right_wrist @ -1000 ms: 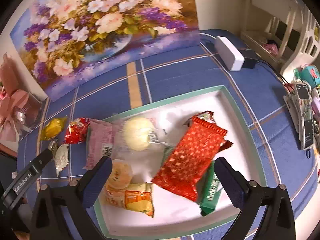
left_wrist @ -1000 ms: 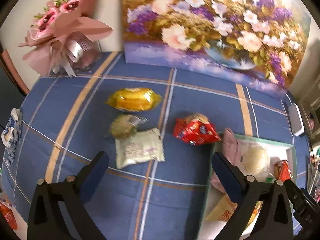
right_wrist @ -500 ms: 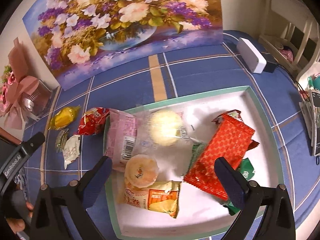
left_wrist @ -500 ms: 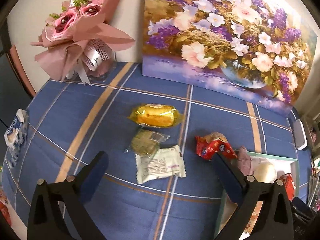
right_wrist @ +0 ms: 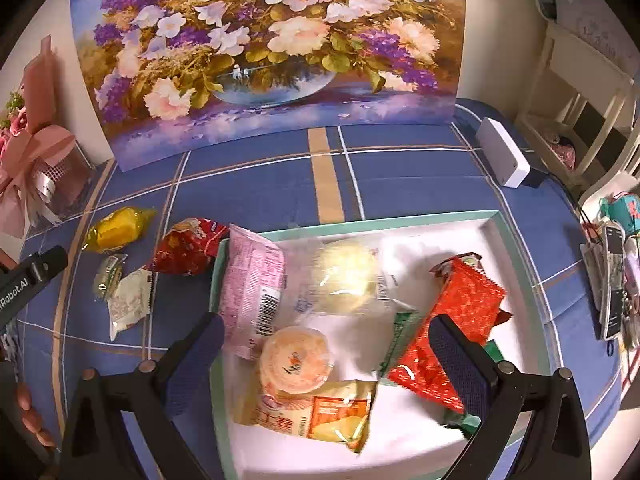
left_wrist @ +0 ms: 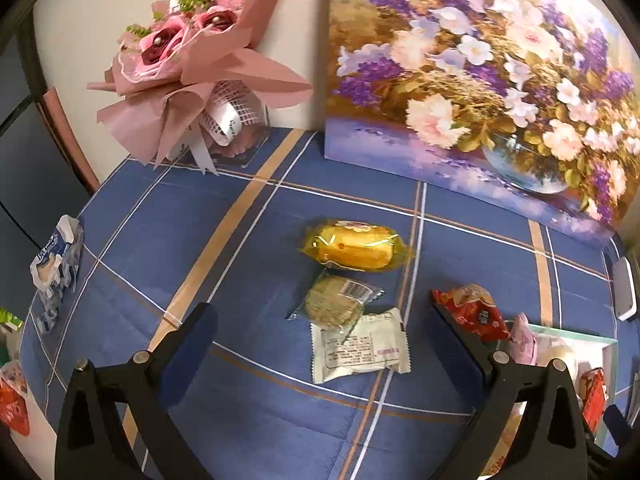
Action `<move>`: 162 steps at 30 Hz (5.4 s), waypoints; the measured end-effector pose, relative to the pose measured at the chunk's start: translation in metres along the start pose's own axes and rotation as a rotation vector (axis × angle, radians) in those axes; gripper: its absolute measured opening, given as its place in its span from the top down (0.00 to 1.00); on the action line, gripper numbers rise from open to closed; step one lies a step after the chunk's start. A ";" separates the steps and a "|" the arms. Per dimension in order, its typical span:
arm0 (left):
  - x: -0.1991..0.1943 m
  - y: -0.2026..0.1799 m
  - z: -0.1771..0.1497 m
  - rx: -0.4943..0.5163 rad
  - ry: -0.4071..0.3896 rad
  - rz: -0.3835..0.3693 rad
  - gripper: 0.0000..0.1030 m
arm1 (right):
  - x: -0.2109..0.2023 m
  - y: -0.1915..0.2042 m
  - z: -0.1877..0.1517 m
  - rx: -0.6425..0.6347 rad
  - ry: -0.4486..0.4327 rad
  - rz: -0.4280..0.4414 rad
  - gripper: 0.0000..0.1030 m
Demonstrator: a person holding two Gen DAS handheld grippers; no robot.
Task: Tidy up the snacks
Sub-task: 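Withdraw both tools from the tray toward the remaining snacks, then grasp the green-wrapped round cake with the left tool while the right tool grasps the red pack, then carry the round cake and red pack over the white tray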
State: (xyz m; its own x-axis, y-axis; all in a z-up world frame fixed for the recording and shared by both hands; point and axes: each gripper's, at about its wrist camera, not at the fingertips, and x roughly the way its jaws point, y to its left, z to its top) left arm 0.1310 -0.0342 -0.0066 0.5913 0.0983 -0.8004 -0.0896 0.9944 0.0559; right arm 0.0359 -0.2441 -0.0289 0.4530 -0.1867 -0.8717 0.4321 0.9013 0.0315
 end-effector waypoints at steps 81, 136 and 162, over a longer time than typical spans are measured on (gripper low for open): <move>0.120 0.032 0.021 -0.161 0.297 -0.249 0.45 | 0.110 0.157 0.078 -0.329 0.310 0.153 0.53; 0.073 0.078 -0.045 -0.261 0.449 -0.225 0.47 | 0.076 0.185 -0.020 -0.432 0.375 0.087 0.30; 0.045 0.066 -0.026 -0.198 0.352 -0.221 0.47 | -0.010 0.121 -0.013 -0.266 0.142 0.130 0.45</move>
State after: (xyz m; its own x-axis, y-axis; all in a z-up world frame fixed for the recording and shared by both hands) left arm 0.1309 0.0345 -0.0541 0.3081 -0.1684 -0.9363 -0.1639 0.9601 -0.2266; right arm 0.0733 -0.1282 -0.0232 0.3694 -0.0238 -0.9290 0.1507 0.9880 0.0346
